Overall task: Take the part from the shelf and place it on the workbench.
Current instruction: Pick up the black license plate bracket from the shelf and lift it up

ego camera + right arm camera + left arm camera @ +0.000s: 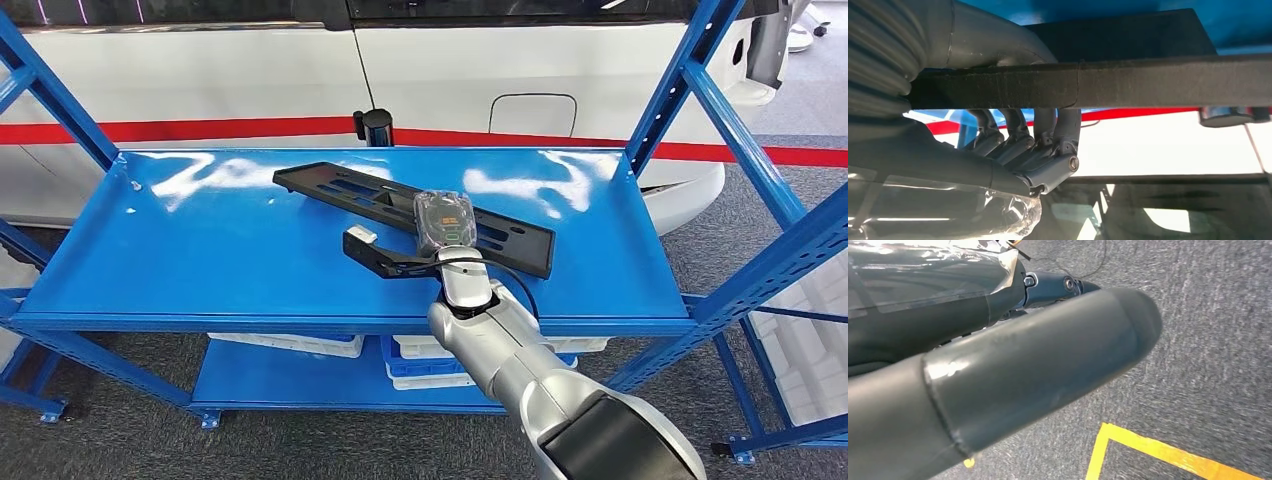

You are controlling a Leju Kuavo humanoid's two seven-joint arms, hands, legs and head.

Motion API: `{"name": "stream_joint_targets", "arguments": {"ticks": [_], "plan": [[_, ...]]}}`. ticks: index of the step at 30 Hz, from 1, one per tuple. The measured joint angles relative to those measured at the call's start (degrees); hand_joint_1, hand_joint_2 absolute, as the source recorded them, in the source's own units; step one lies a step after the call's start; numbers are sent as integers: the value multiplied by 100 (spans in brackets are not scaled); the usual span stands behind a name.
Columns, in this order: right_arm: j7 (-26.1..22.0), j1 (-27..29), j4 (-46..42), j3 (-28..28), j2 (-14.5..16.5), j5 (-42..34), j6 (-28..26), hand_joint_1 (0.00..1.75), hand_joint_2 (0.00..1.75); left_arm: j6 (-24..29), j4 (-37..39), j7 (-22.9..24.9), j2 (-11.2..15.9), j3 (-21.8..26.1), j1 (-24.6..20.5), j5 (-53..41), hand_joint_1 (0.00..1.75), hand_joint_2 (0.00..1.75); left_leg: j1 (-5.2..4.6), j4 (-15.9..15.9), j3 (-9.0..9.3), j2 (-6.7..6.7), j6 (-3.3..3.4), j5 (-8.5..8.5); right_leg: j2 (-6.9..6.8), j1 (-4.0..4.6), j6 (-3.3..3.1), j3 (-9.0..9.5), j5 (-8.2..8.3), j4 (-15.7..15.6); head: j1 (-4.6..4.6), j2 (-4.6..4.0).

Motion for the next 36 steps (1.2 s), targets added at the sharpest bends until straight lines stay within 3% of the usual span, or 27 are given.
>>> {"name": "stream_joint_targets", "arguments": {"ticks": [5, 7, 12, 24, 28, 31, 36], "plan": [[-8, 0, -4, 1, 2, -10, -6, 175, 175, 3, 0, -12, -1, 3, 0, 2, 0, 0, 0, 0, 0, 0, 0, 0, 0, 0, 0, 0, 0, 0, -1, 0], [-83, -17, -58, 10, 3, -159, -118, 175, 175, 42, 0, -250, -8, 47, -1, 50, 0, 0, 0, 0, 1, 0, 0, 0, 0, 0, 0, 0, 0, 0, 0, 0], [-535, -142, -490, 80, 5, -906, -1265, 175, 175, -133, 0, -2465, -31, 609, -39, 836, 0, 0, 0, 0, 1, -1, 0, 0, 0, 0, 0, 0, 0, 0, 1, 0], [-550, -175, -693, 134, 5, -839, -1300, 175, 175, -187, 0, -2551, -31, 828, -50, 841, 0, 0, 0, 0, 0, -2, 0, 0, -1, 0, 0, 0, 0, 0, 1, 0], [-795, 162, -1465, -322, 2, 349, -1312, 175, 175, -262, 0, -2917, -31, 826, -54, 650, 0, 175, 1, 0, 0, -3, 0, 0, -2, 1, 0, -2, 0, 0, 0, 0], [-1092, 577, -2547, -882, -14, 936, -1133, 175, 175, -354, 0, -3181, -29, 813, -53, 522, 0, 175, 0, 0, -2, -10, 0, 0, -8, 3, -1, -3, -2, 0, 0, 0], [-1437, 1243, -4476, -1591, -131, 1005, -671, 175, 175, -449, 0, -3395, -27, 779, -49, 439, 0, 175, -11, -1, -3, -5, 1, -2, -5, -2, -1, -4, -3, -1, 0, 0]]}}
